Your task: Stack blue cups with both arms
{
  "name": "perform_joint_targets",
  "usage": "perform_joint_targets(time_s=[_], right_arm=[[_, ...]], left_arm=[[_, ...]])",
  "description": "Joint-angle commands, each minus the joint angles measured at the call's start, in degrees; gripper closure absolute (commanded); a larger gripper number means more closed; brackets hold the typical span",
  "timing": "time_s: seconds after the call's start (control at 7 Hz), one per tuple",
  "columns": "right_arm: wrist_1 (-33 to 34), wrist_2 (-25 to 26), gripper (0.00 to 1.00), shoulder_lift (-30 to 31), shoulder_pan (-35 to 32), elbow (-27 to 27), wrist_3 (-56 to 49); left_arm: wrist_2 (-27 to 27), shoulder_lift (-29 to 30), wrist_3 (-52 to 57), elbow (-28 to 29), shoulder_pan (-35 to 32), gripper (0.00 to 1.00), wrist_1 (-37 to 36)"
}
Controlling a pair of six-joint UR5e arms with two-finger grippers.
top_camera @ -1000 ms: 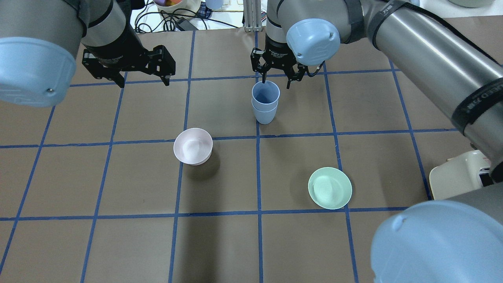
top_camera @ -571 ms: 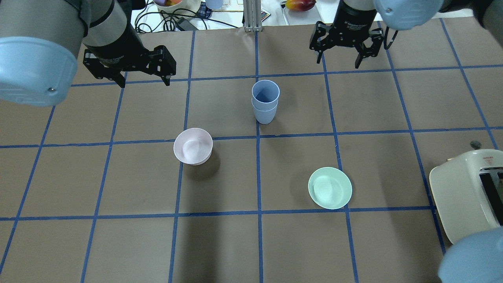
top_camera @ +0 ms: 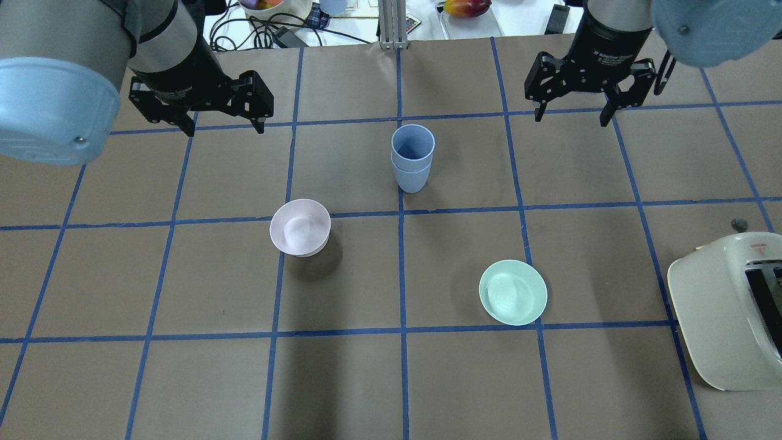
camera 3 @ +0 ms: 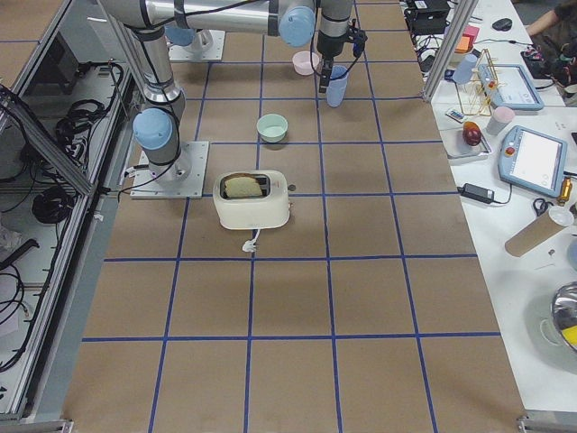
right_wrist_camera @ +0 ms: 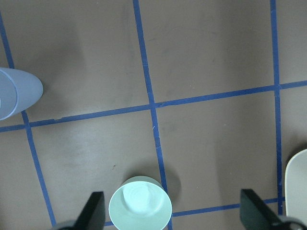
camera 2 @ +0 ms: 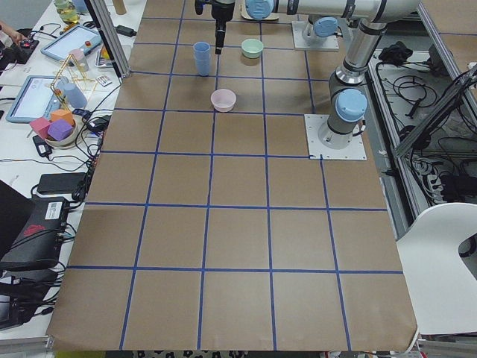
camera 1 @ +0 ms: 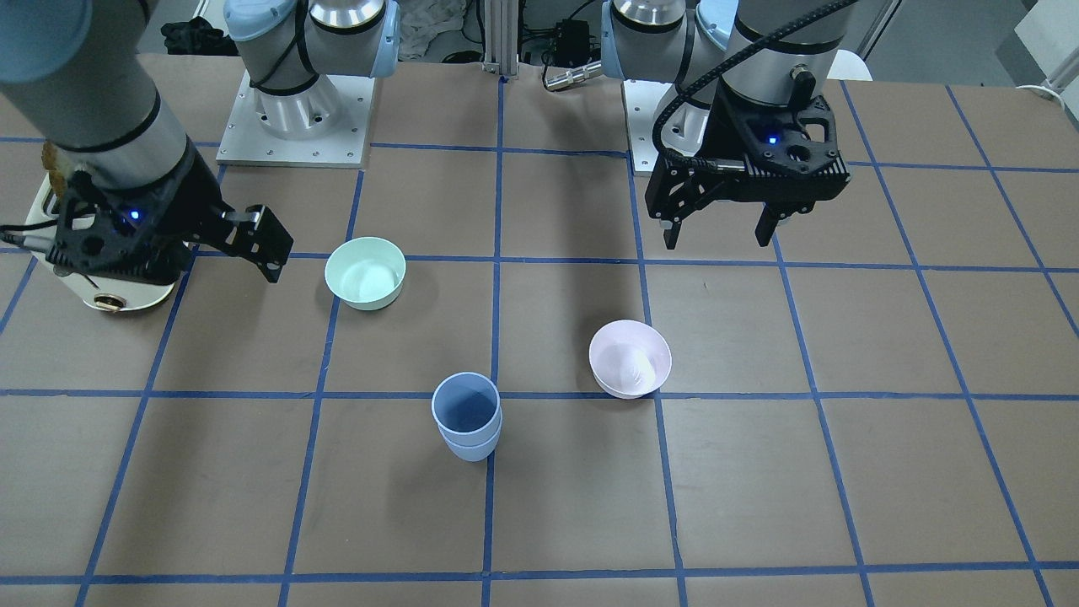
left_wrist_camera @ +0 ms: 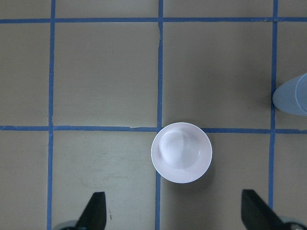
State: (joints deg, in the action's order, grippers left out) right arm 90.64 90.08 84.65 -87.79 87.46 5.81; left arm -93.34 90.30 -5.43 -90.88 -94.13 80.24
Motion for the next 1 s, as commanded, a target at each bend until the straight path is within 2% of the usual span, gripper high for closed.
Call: perform_joint_targets(time_s=[0.0, 0.86], right_arm=[[-0.81, 0.28, 0.00, 4.02, -0.19, 2.79, -0.36], [-2.75, 0.10, 0.00, 5.17, -0.28, 2.63, -0.28]], left_arm=[[0.00, 0.05, -0.02, 0.00, 0.00, 0.00, 0.00], [0.00, 0.05, -0.02, 0.00, 0.00, 0.00, 0.00]])
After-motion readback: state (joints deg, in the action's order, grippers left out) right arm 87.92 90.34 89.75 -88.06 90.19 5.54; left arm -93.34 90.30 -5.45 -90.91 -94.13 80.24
